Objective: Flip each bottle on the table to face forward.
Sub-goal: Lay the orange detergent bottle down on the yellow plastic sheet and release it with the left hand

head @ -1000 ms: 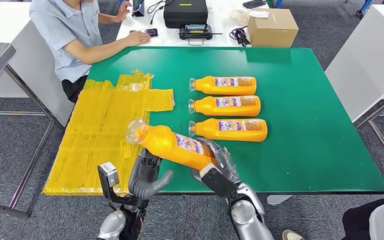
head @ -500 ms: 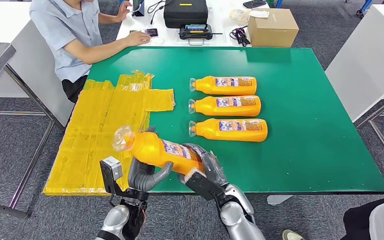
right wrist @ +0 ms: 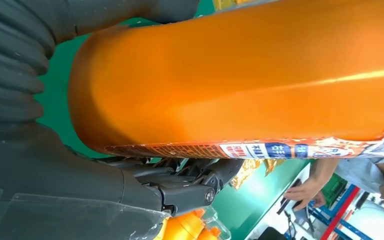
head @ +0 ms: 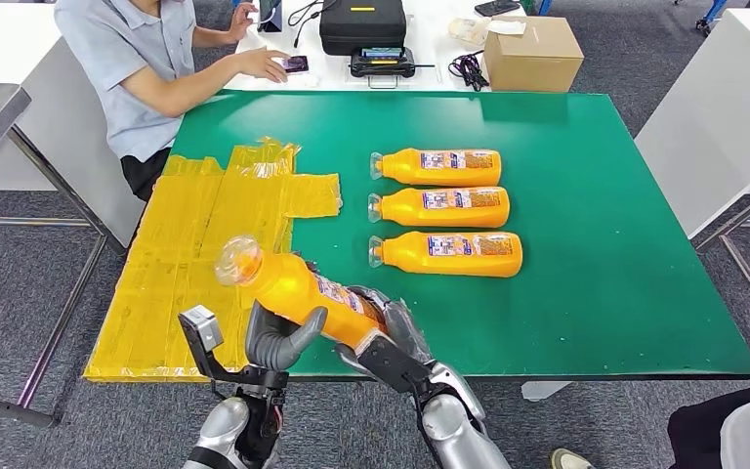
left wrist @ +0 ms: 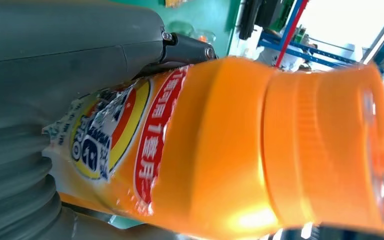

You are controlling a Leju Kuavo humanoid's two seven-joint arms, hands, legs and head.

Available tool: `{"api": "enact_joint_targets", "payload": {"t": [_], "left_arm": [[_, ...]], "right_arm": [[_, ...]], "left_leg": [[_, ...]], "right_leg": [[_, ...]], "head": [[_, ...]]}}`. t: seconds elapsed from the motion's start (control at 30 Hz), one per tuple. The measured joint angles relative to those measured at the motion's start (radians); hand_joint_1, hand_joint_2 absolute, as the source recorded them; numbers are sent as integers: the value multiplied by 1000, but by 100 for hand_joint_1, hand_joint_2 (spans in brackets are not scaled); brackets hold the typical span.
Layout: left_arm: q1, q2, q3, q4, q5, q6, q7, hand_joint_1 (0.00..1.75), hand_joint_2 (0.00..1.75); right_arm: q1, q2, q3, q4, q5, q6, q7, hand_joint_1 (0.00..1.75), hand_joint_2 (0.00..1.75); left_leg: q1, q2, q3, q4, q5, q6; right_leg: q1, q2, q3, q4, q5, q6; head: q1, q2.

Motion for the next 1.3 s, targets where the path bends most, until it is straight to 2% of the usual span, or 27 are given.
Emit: {"api": "enact_joint_targets", "payload": {"t": [0.03,0.07,0.3,0.43,0.5,0.57,0.67,0.73,0.77,0.83,1.13,1.3], "left_arm": [[0,0,3,0,23,-16,1,175,175],[1,0,6,0,50,-37,4,175,175],[8,0,15,-12,158,-158,32,175,175],[11,0,14,-31,112,-143,33,175,175],[12,0,10,-47,0,-60,19,175,175],[12,1,4,-63,-227,93,9,175,175],[10,7,-4,-96,-709,313,62,175,175],[10,13,-5,-124,-1021,414,121,175,175],[9,15,-4,-135,-1125,446,141,175,175],[9,18,-1,-149,-1221,478,159,175,175],[-4,28,35,-188,-1312,503,204,175,175],[-55,40,69,-154,-1563,549,312,175,175]], "right_arm": [[-2,0,0,4,-6,4,-2,23,175],[-3,1,0,9,-15,10,-4,5,175],[-19,4,-6,47,-69,38,-10,0,175],[-21,5,-18,62,-89,40,-8,0,175],[-20,5,-27,66,-91,34,-3,0,175],[-15,5,-38,66,-86,18,4,0,175],[2,3,-63,48,-64,-5,14,0,175],[13,1,-83,26,-49,-12,18,0,175],[16,-1,-92,17,-45,-14,20,0,175],[17,-2,-103,8,-43,-14,23,0,175],[18,-4,-143,-21,-42,-9,22,0,175],[11,-1,-147,-21,-47,7,11,0,175]], "left_leg": [[0,0,0,0,0,0],[0,0,0,0,0,0],[0,0,0,0,0,0],[0,0,0,0,0,0],[0,0,0,0,0,0],[0,0,0,0,0,0],[0,0,0,0,0,0],[0,0,0,0,0,0],[0,0,0,0,0,0],[0,1,0,0,0,0],[0,0,0,0,0,0],[0,0,0,0,1,0]], "right_leg": [[0,0,0,0,0,0],[0,0,0,0,0,0],[0,0,0,0,0,0],[0,0,0,0,0,0],[0,0,0,0,0,0],[0,0,0,0,0,0],[0,0,0,0,0,0],[0,0,0,0,0,0],[0,0,0,0,0,0],[0,0,0,0,0,0],[0,0,0,0,0,0],[0,0,0,0,0,0]], "head": [[0,0],[0,0],[0,0],[0,0],[0,0],[0,0],[0,0],[0,0],[0,0],[0,0],[0,0],[0,0]]}}
